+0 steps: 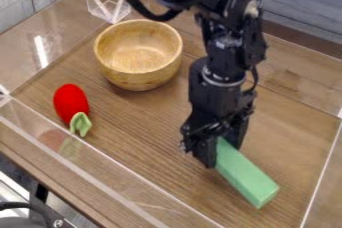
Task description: Put the green block in the brown bowl
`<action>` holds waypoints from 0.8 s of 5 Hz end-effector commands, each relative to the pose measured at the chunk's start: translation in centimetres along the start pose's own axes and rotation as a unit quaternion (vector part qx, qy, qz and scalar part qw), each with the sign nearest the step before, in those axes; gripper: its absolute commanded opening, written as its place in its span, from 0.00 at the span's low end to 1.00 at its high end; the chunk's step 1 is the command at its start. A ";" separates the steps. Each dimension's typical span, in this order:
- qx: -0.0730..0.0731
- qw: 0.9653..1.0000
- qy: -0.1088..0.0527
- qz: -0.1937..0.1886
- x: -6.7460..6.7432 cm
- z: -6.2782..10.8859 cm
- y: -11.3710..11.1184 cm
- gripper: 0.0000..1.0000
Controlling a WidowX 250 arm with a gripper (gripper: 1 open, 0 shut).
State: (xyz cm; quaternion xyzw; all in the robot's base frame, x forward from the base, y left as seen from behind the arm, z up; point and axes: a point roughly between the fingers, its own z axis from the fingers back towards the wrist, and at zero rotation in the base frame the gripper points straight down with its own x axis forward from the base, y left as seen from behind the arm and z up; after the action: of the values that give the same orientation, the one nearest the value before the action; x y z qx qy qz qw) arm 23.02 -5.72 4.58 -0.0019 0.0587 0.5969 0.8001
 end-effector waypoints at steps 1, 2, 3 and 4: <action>-0.031 0.999 -0.009 -0.020 0.4 3.4 -1.7 0.00; -0.032 0.999 -0.002 -0.036 0.9 5.4 -2.7 0.00; -0.028 0.998 0.003 -0.051 1.9 7.5 -4.2 0.00; -0.040 0.999 -0.002 -0.027 5.6 9.8 -5.1 0.00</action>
State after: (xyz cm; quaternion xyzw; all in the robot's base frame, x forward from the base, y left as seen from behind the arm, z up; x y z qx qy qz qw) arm 29.65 -1.17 11.99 -0.0199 0.0560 0.5799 0.8125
